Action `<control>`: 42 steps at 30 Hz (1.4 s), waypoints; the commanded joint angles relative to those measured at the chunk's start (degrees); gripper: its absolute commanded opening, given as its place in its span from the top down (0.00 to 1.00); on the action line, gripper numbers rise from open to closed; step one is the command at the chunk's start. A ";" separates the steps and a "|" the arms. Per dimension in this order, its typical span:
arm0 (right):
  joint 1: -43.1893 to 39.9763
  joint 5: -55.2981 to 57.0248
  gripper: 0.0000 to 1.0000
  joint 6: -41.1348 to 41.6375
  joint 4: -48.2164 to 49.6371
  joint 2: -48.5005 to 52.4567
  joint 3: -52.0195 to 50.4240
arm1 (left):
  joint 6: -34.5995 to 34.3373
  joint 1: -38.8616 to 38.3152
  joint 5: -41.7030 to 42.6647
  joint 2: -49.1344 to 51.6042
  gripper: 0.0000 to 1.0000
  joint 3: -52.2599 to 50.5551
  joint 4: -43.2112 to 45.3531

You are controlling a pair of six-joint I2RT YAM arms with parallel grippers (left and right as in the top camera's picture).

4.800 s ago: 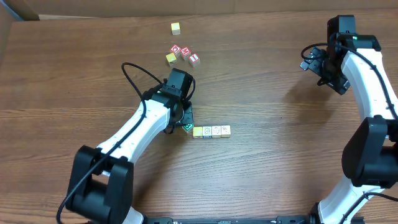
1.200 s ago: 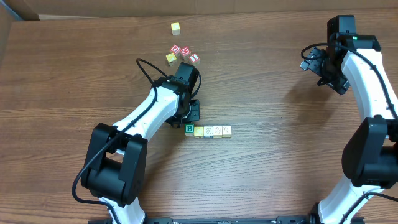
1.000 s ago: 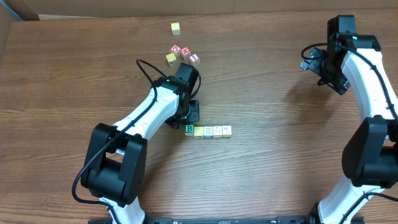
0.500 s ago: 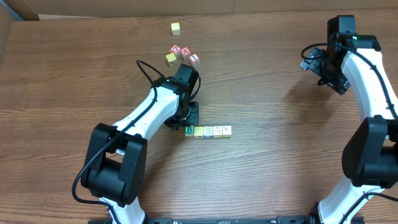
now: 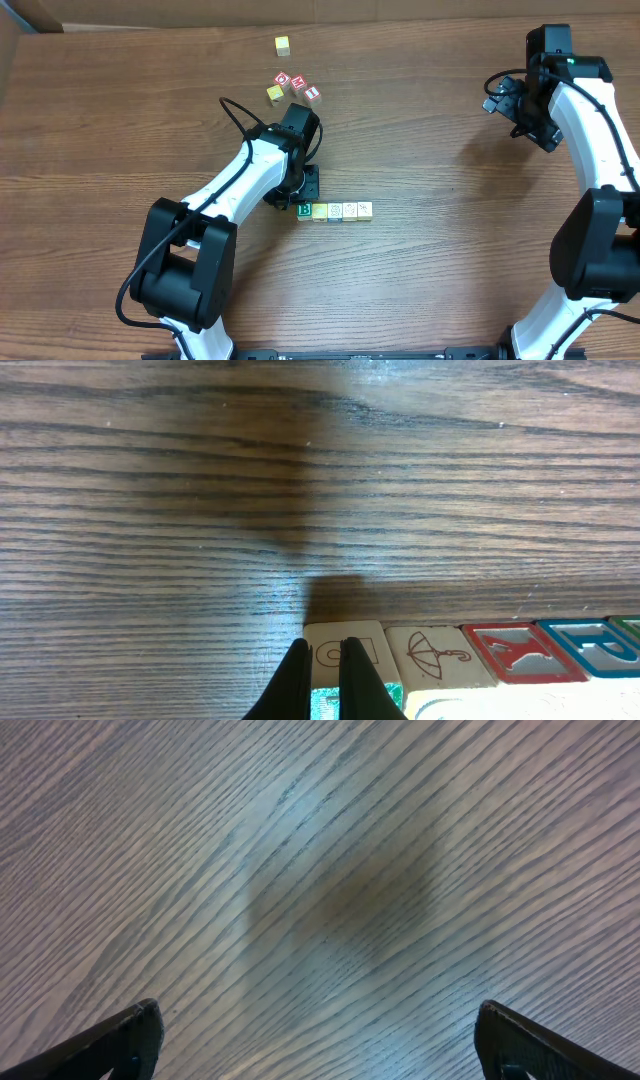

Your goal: Flip 5 blocks

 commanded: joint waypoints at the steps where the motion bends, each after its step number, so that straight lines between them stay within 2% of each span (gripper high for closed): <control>1: 0.00 0.63 0.00 -0.26 0.31 -1.05 0.61 | -0.35 -0.15 0.66 0.83 0.96 0.57 -0.09; 9: 0.00 0.63 0.00 -0.26 0.31 -1.05 0.61 | -0.33 1.03 -1.51 0.81 0.96 1.46 1.57; 17: 0.00 0.63 0.00 -0.26 0.31 -1.05 0.63 | -0.35 2.14 -1.53 0.81 0.95 2.14 -1.29; 42: 0.00 0.63 0.00 -0.26 0.31 -1.05 0.63 | -0.35 1.38 1.95 0.83 0.94 -0.07 -3.08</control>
